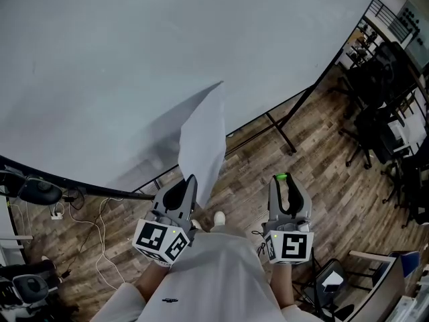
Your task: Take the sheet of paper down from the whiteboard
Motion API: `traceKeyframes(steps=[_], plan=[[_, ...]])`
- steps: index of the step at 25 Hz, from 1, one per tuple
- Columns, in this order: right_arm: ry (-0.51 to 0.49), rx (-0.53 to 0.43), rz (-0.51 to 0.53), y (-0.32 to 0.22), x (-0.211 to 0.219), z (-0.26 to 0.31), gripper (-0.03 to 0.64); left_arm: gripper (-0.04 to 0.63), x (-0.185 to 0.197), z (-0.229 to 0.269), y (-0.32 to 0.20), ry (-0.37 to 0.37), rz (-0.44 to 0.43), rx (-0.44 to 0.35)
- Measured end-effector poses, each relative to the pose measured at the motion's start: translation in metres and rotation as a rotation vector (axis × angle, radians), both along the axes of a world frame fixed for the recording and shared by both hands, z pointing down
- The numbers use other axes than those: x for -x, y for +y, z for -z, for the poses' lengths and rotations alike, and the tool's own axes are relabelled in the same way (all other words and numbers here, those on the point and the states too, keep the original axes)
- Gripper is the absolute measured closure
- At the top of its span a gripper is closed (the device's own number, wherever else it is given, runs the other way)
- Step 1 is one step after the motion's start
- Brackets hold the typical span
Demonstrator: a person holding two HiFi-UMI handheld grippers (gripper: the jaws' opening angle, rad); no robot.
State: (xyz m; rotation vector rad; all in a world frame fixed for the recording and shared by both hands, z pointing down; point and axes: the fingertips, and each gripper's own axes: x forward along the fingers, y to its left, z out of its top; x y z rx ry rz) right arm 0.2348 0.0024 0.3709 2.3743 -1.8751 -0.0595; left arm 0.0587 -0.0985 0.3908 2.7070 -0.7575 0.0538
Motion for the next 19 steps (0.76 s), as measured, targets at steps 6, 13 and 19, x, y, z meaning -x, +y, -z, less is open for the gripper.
traceKeyframes(steps=[6, 13, 19], plan=[[-0.014, -0.004, -0.009, 0.0013, -0.0051, -0.0022, 0.486, 0.589, -0.0024, -0.0017, -0.0015, 0.002, 0.006, -0.005], [-0.016, -0.009, -0.012, -0.0041, -0.0044, -0.0016, 0.486, 0.589, -0.0036, 0.0024, -0.0085, -0.006, -0.004, -0.012], [-0.012, -0.011, -0.014, -0.0040, -0.0053, -0.0025, 0.486, 0.589, -0.0071, 0.0004, -0.0084, -0.004, -0.013, -0.013]])
